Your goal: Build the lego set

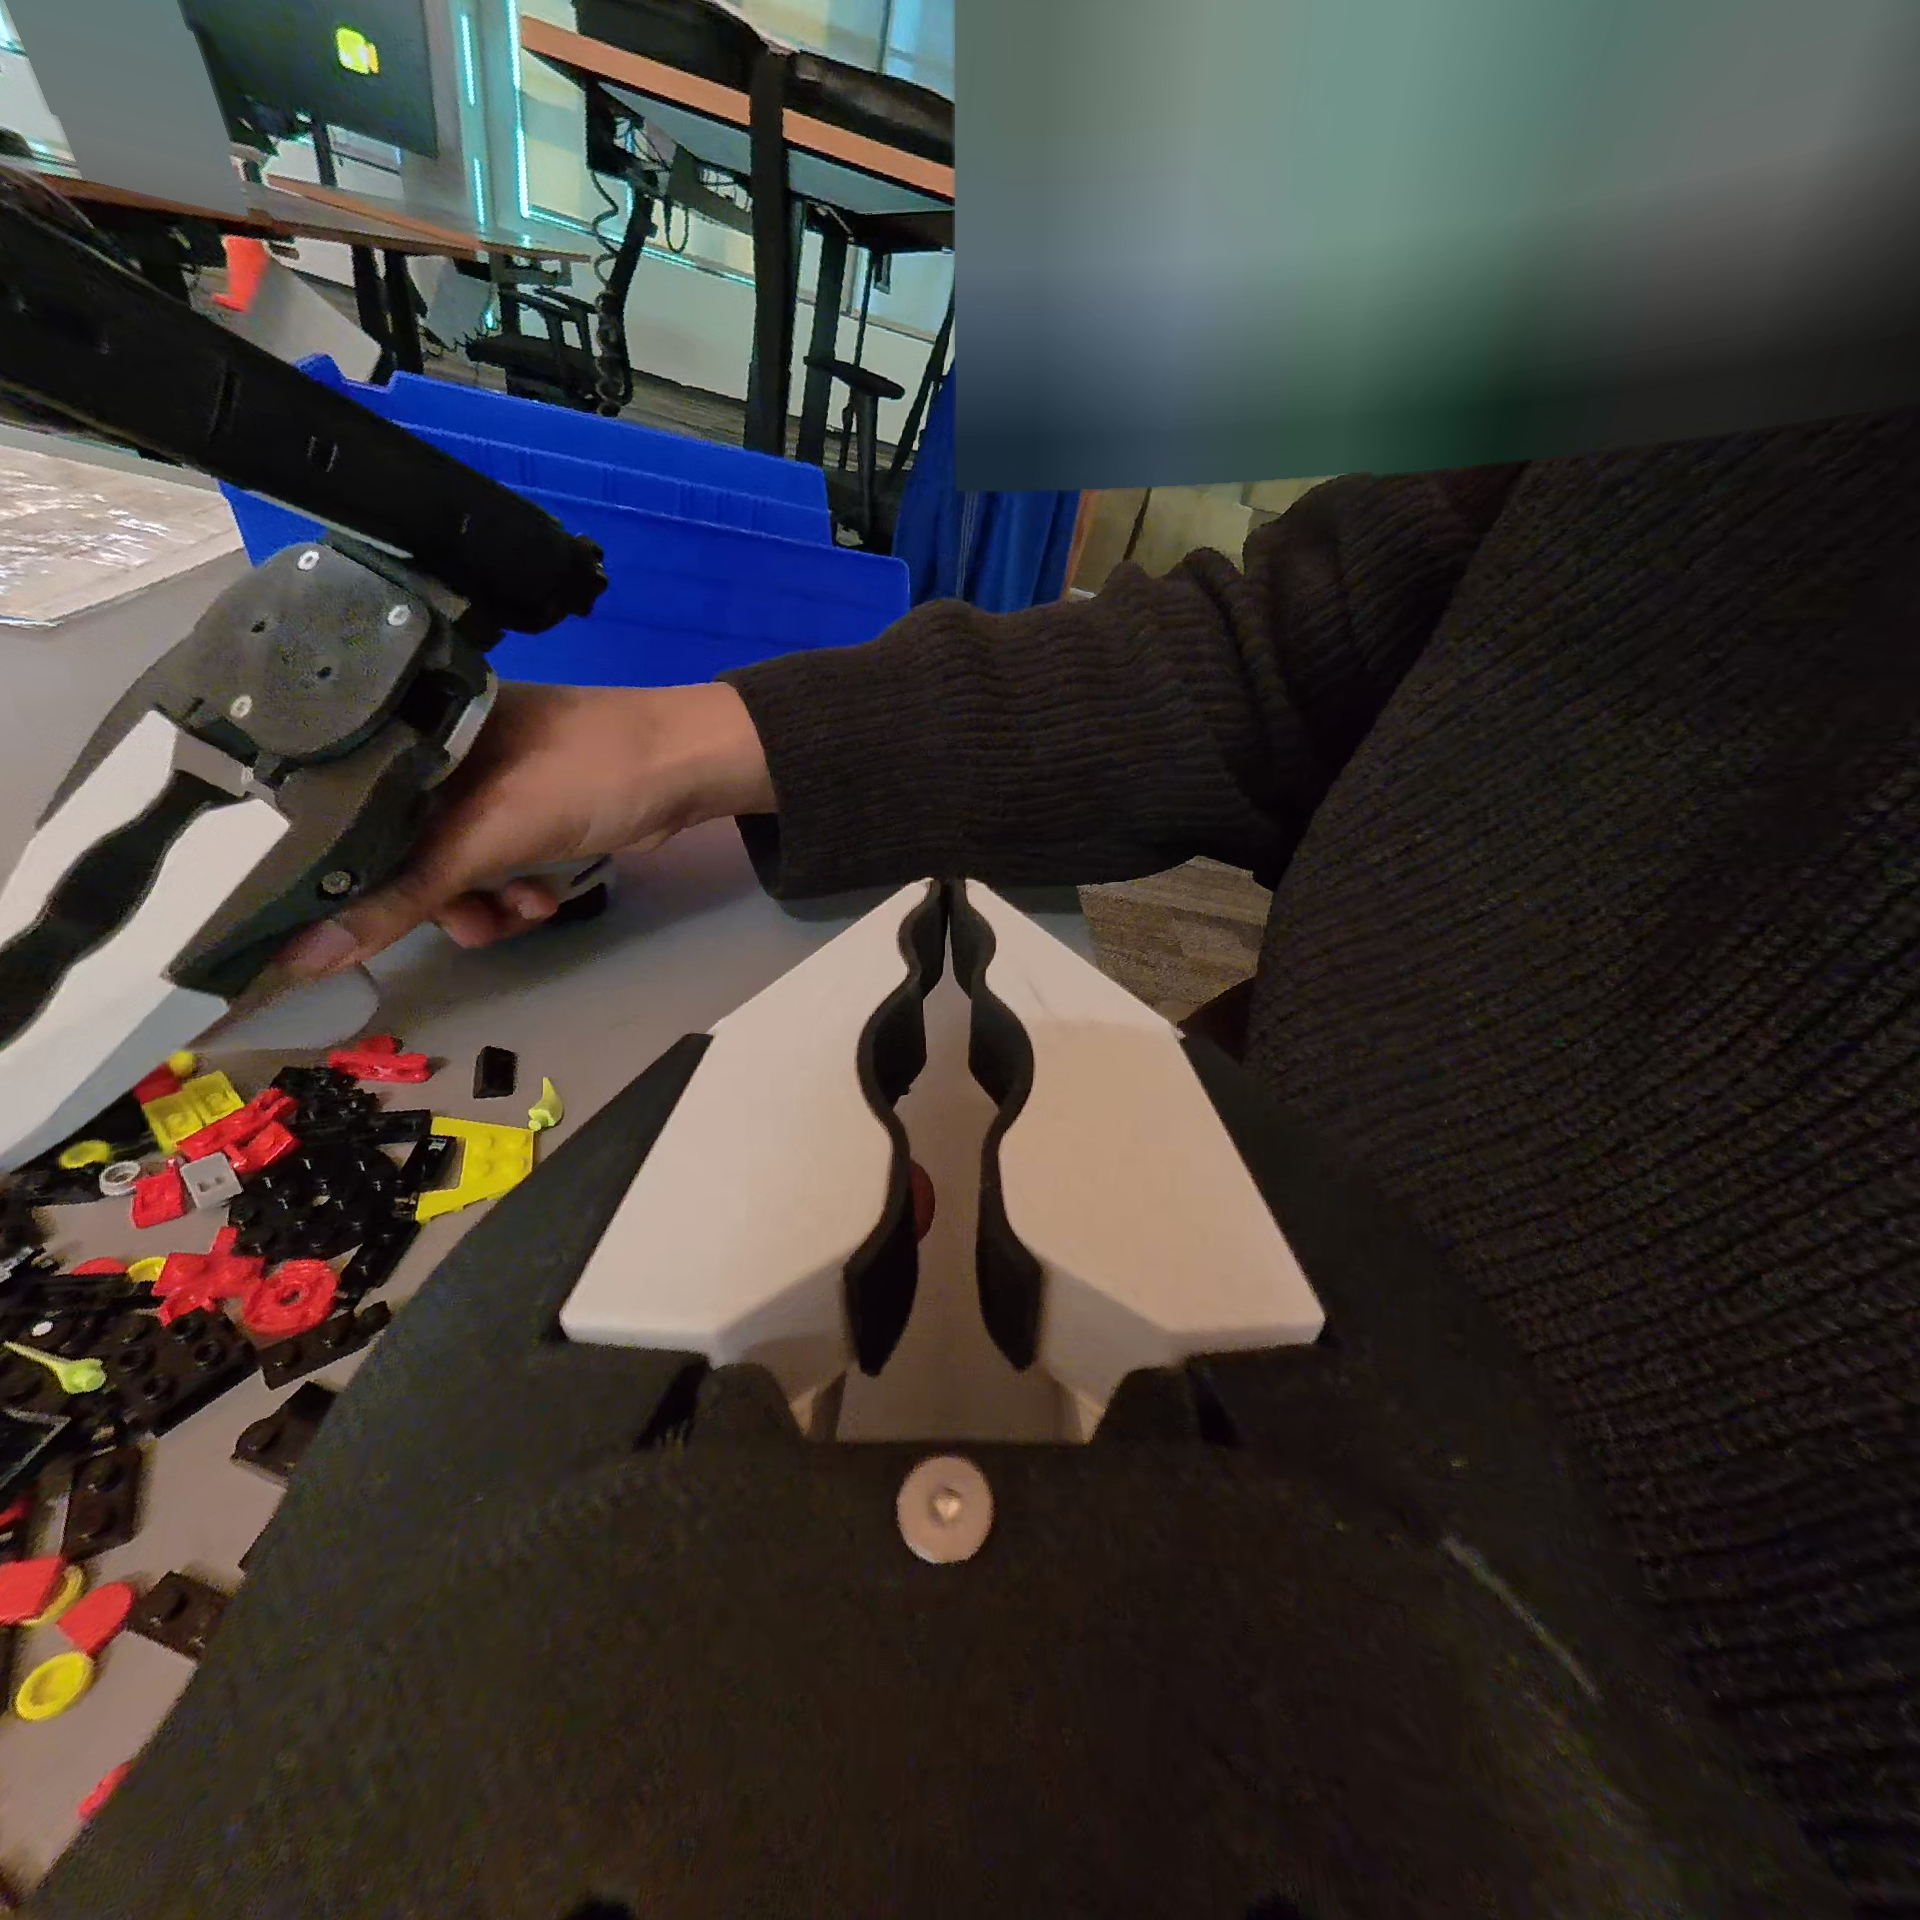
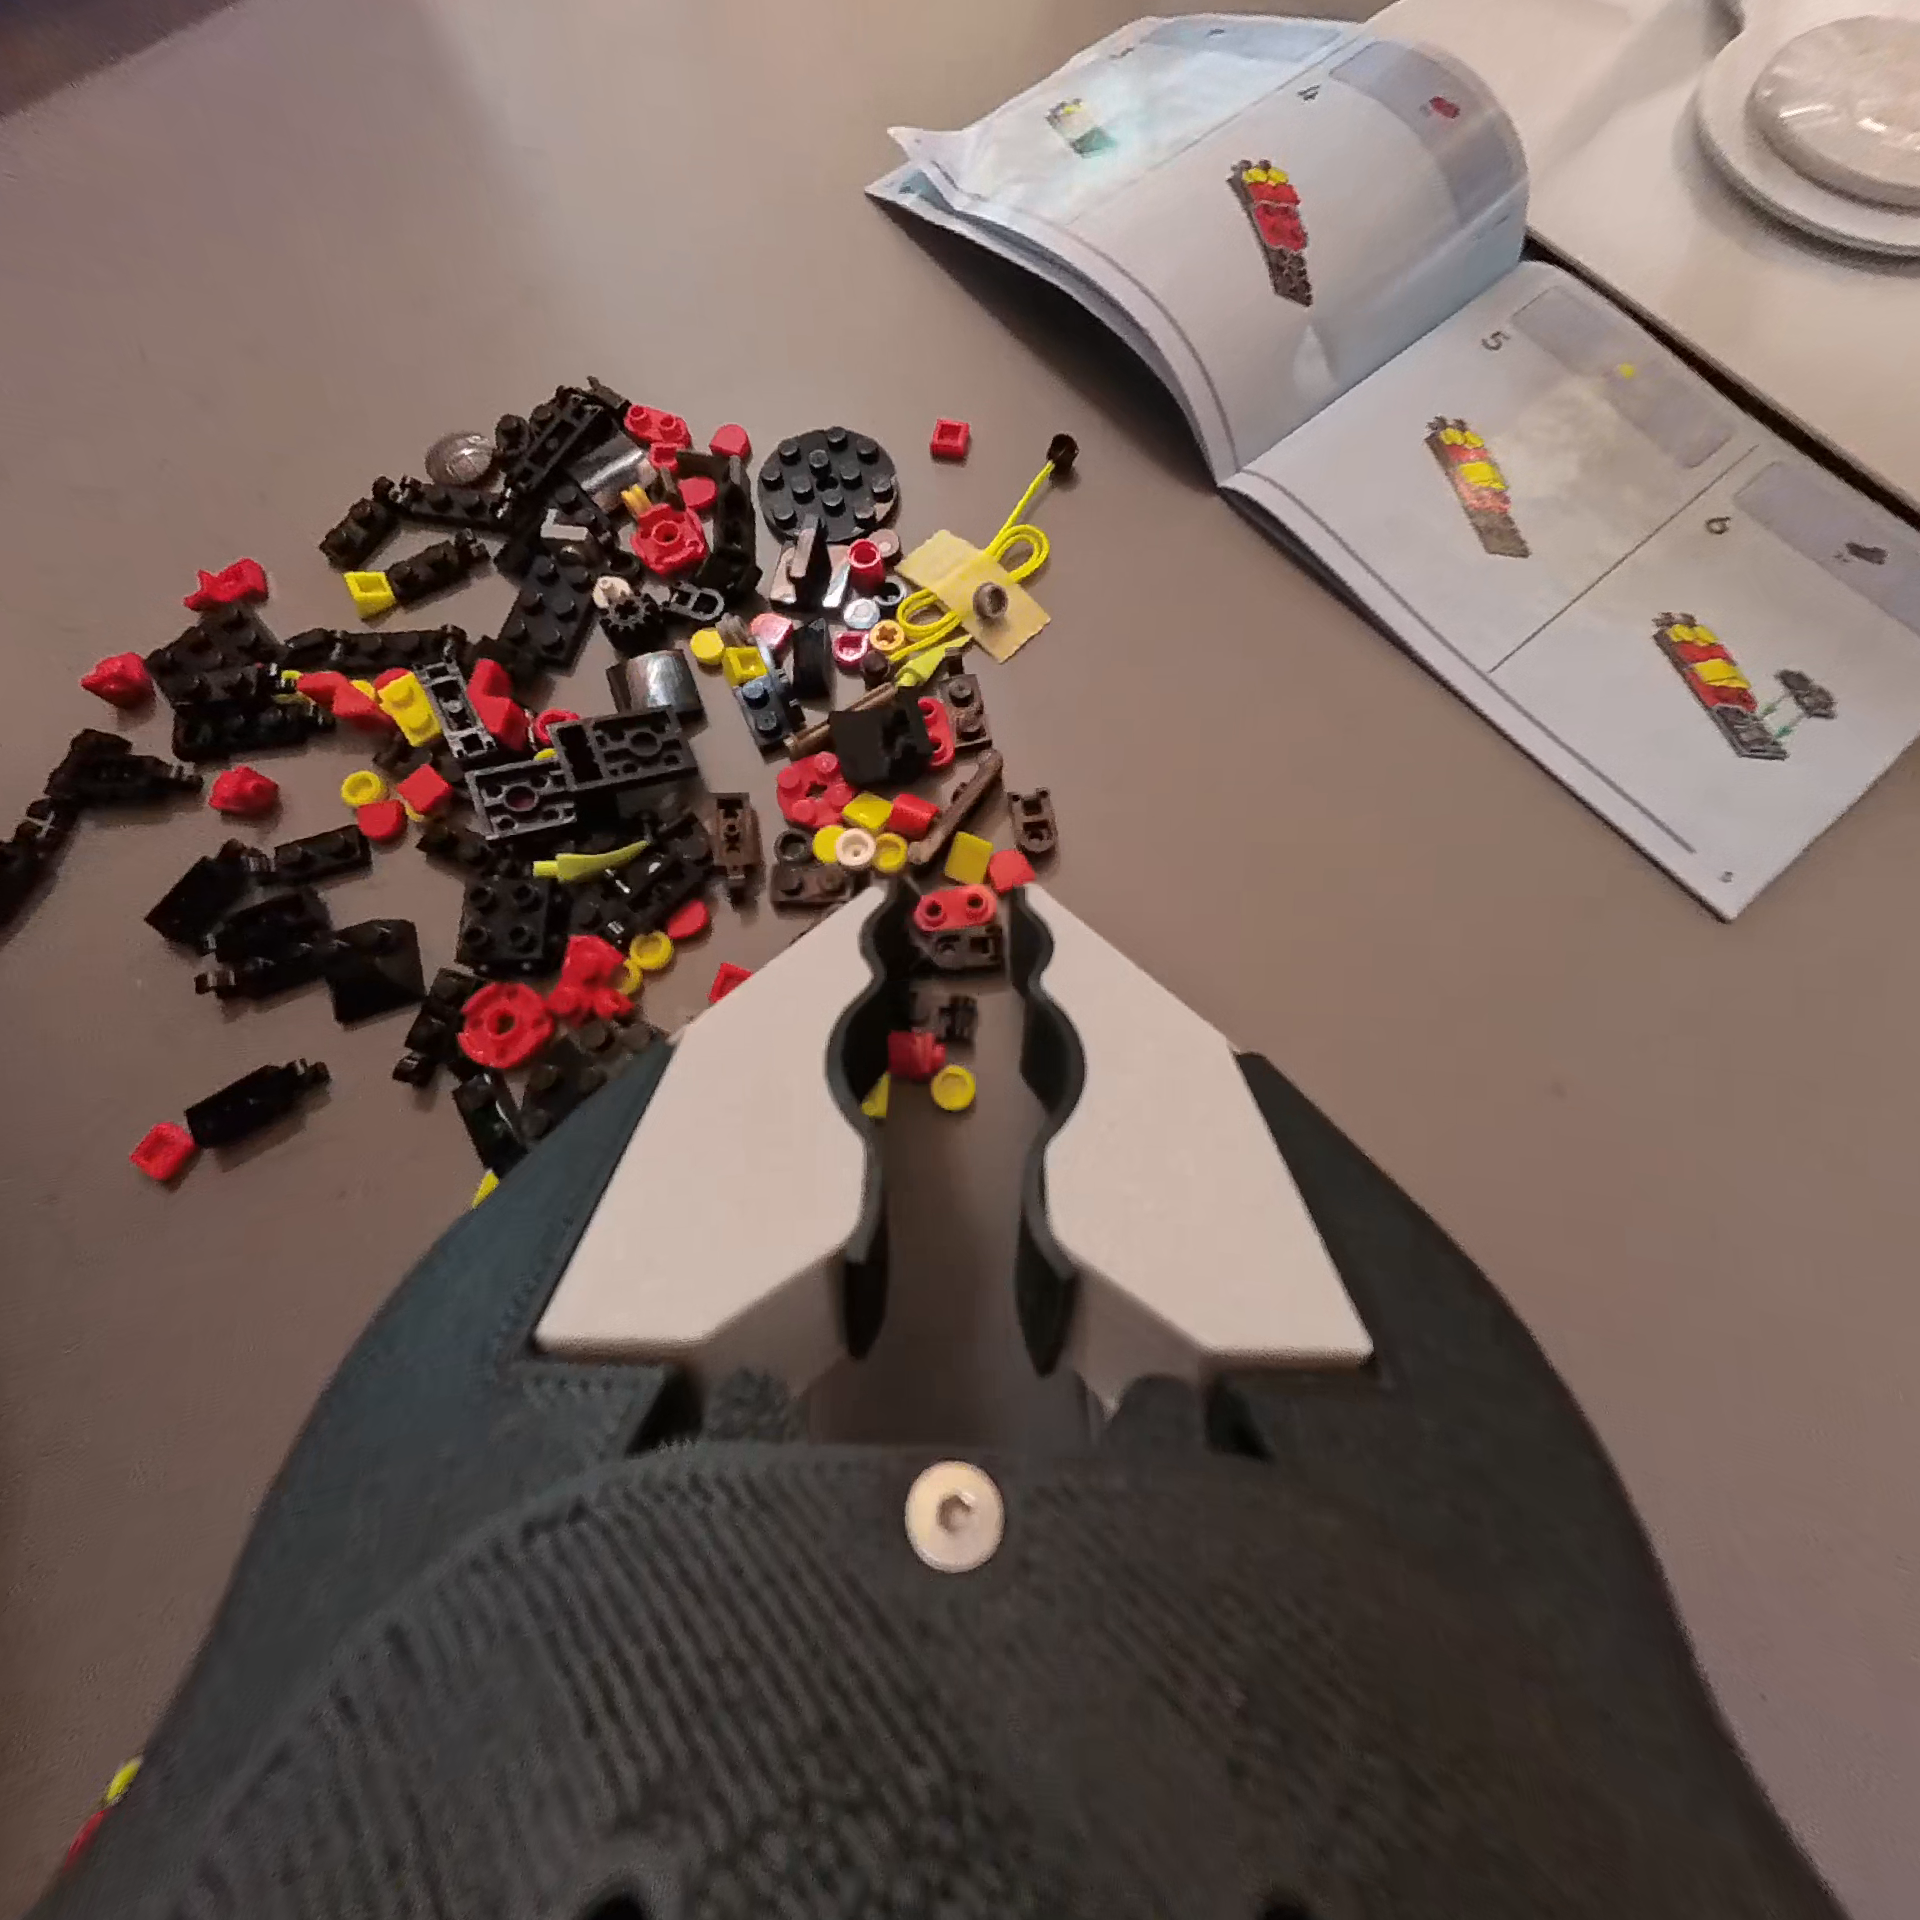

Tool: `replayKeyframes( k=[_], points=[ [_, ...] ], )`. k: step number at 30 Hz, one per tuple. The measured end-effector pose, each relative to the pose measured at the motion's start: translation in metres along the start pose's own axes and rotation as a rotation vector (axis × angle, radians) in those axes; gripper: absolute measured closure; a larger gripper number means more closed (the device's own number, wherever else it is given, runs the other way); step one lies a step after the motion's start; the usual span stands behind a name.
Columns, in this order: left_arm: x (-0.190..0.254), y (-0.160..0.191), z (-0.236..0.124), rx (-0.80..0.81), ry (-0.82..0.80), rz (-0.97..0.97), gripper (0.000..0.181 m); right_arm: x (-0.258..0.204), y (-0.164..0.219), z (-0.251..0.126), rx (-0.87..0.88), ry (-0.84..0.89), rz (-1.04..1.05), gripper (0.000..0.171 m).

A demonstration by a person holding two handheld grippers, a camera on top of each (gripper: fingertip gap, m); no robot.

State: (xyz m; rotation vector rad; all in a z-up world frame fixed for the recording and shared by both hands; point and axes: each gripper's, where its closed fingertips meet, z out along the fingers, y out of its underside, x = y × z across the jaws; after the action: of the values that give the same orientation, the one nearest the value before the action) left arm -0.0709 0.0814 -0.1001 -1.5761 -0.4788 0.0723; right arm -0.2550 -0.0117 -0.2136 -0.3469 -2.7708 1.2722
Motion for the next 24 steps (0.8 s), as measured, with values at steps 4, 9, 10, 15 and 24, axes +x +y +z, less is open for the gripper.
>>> replayKeyframes(
  k=[4,9,10,15,24],
  points=[
    [0.000,0.000,0.000,-0.001,0.000,-0.005,0.181,-0.001,0.001,0.000,-0.008,0.006,-0.012,0.158],
    [0.000,0.000,0.000,-0.002,0.000,-0.004,0.181,-0.001,0.000,-0.002,0.009,0.007,-0.011,0.167],
    [0.000,0.000,0.000,-0.003,0.000,-0.003,0.181,0.001,-0.002,-0.003,0.021,0.011,-0.006,0.165],
    [0.000,0.002,0.001,-0.008,-0.002,-0.003,0.181,0.012,-0.016,-0.009,0.096,0.063,-0.031,0.160],
    [-0.004,0.001,0.000,-0.004,-0.016,-0.013,0.181,0.025,-0.052,0.010,0.106,0.078,-0.070,0.151]
  ],
)
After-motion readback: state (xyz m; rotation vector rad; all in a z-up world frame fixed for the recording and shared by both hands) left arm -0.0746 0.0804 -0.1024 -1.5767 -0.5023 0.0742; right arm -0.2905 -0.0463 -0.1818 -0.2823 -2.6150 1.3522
